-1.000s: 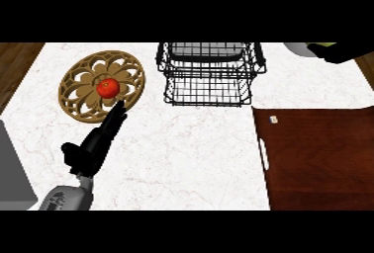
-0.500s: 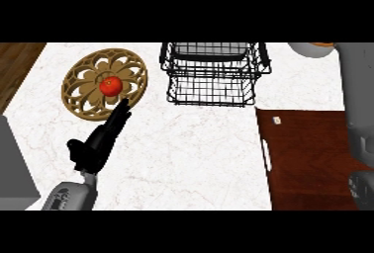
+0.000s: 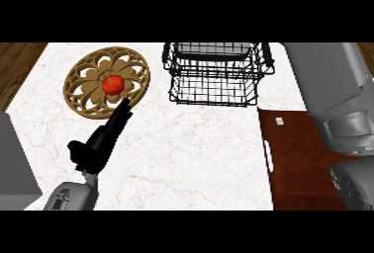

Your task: Pick the lemon from the tray and place it in the tiered basket

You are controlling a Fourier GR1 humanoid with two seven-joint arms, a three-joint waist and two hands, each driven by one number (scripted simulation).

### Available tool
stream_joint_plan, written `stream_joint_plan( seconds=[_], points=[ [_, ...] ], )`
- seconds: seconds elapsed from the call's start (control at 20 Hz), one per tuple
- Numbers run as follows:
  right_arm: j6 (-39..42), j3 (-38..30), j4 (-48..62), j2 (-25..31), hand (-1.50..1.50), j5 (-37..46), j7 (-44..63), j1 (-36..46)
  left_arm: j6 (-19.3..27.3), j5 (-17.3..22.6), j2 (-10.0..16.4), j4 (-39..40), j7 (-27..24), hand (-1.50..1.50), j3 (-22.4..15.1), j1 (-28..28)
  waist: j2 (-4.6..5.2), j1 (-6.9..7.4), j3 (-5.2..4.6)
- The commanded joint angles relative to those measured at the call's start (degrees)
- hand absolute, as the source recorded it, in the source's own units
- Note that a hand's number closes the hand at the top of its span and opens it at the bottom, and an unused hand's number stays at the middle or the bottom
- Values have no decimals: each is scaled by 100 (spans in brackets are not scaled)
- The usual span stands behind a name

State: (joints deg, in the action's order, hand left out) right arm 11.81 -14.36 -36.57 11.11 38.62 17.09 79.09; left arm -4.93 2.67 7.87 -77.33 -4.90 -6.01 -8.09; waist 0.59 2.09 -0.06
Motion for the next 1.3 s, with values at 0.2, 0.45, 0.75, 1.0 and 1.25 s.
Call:
stream_joint_plan(
  seconds=[0.2,0.45,0.75,1.0,1.25],
  points=[
    [-953,-22,1113,-659,150,72,-487,292,-138,31,-5,175,-86,0,71,-59,36,35,-1],
    [-799,-439,1487,-622,150,-342,-342,708,-45,-124,-47,-129,-48,0,-79,245,13,48,1],
    [-667,-1154,2016,-785,150,-1032,600,698,-51,-91,-167,63,-160,0,-69,148,36,53,-3],
    [-694,-1495,2003,-725,-150,-1455,706,786,42,-174,-192,204,-185,0,4,2,23,-6,0],
    [-1682,-1478,1612,-707,-150,-1408,342,558,105,-186,-157,-53,46,0,43,17,-7,-79,1]
  ],
)
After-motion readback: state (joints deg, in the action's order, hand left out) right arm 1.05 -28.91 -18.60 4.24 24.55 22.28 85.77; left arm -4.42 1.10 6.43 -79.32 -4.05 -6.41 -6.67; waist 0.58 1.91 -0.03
